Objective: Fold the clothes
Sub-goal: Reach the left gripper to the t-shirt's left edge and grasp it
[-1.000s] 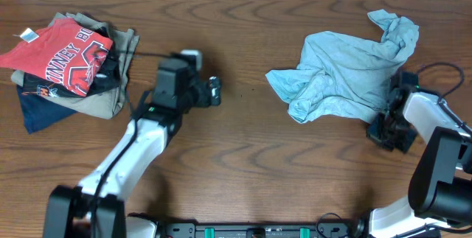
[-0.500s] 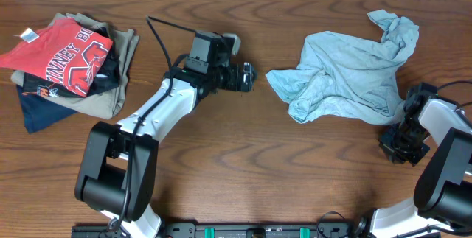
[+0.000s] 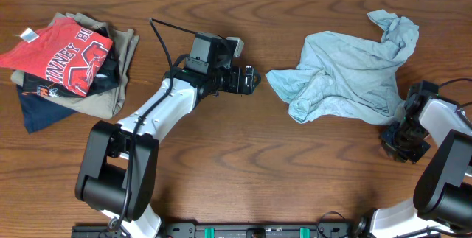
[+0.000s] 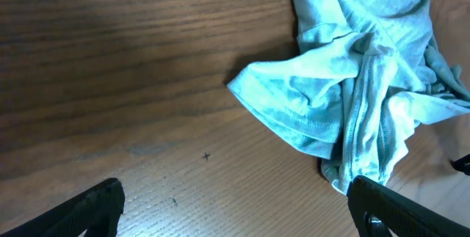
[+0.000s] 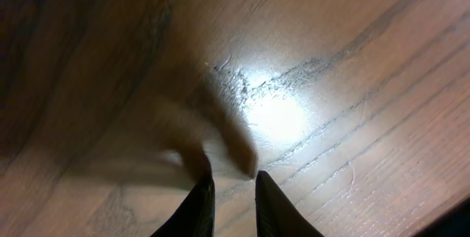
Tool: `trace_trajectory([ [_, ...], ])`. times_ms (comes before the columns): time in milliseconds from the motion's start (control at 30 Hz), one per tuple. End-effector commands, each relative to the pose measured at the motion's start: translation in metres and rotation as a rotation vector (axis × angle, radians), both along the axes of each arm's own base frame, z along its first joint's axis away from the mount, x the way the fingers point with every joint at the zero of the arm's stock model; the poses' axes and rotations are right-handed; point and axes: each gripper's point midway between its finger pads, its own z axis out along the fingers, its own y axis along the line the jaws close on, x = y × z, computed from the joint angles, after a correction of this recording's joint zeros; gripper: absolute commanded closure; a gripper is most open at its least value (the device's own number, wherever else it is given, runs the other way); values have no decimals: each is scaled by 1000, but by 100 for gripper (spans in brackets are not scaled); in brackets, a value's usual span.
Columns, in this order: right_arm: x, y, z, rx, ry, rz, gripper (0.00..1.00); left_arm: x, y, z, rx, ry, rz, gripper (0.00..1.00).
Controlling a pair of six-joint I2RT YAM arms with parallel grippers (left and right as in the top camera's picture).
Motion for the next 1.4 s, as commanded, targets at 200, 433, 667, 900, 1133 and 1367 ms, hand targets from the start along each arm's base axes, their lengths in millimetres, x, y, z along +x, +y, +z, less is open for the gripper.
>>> trace_trajectory([
  [200,3,2,-5,31,-24,-30,79,28,7,11,57,-82,77,2],
  [433,4,7,-6,62,-30,-22,79,57,-8,1,100,-62,60,2],
  [667,3,8,-5,64,-24,-22,78,59,-49,-24,139,-68,-52,2],
  [900,3,8,-5,64,-24,-22,79,34,-78,-59,176,-32,-151,2],
  [1133,3,8,-5,64,-24,-22,78,27,-91,-81,156,19,-138,2],
  [1367,3,8,-5,64,-23,-18,78,25,-103,-86,147,-1,-160,94],
])
